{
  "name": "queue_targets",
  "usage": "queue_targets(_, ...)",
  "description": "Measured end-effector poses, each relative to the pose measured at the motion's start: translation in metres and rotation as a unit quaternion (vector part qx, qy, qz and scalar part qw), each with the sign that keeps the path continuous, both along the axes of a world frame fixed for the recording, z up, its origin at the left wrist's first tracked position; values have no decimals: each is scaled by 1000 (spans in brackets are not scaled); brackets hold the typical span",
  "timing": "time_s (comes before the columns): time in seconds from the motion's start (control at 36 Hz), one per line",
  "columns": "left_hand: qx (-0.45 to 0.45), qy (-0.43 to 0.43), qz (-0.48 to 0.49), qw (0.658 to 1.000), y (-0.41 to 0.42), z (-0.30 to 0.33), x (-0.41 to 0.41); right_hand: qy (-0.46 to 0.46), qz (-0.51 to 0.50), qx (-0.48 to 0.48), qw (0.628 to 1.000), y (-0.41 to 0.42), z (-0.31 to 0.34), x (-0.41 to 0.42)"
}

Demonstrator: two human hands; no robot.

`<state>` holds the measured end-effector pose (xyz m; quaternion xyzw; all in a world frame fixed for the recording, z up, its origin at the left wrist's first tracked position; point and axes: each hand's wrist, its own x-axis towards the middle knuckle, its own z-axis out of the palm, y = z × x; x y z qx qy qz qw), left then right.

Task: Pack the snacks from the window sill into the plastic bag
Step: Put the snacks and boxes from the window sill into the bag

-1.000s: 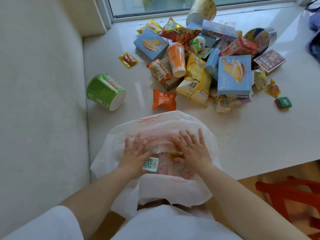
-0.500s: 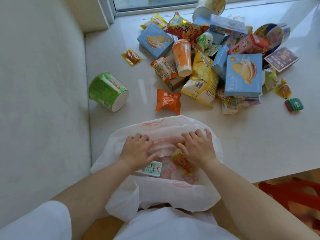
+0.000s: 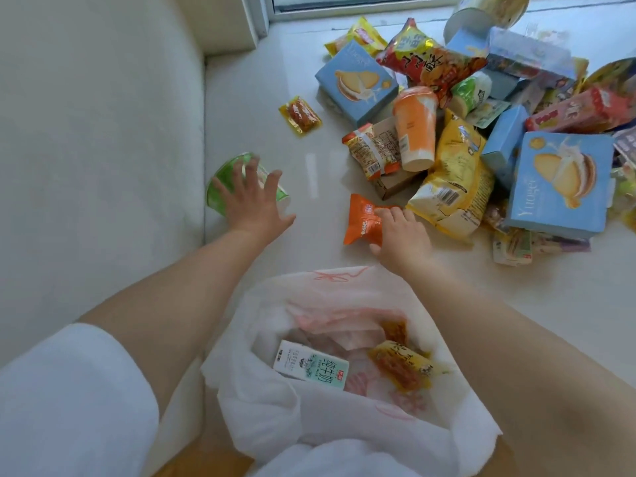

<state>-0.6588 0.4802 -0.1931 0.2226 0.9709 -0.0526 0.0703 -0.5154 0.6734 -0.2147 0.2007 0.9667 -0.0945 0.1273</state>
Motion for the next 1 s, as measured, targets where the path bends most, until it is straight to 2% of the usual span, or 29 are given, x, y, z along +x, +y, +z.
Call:
queue_targets(0.08,-14,-29,67,997,-7,-4,-21,-43,18,-6,999,4,-13,-18)
queue_targets(0.19,14,-66,137,988,-19,-18,-29,-86,23,-20,996,8,-30,-30)
queue_targets(0.44,38,-15,103,994,-1,-27,-41,-113,-42,3,993,-1,-41,-52)
queue_targets(0.58,4,-15,75,997,25,-24,-52,-26,-15,23,999,-3,-28,-69)
queue_targets(0.72,12,2,47,999,38,-25,-57,78,9,28,997,3,-8,-91)
queue_targets(0.89,19,11,44,999,39,-28,-57,-12,13,49,999,26,-10,-127)
queue_targets(1.0,30,16,48,998,36,-30,-56,-65,-32,-51,996,34,-15,-138)
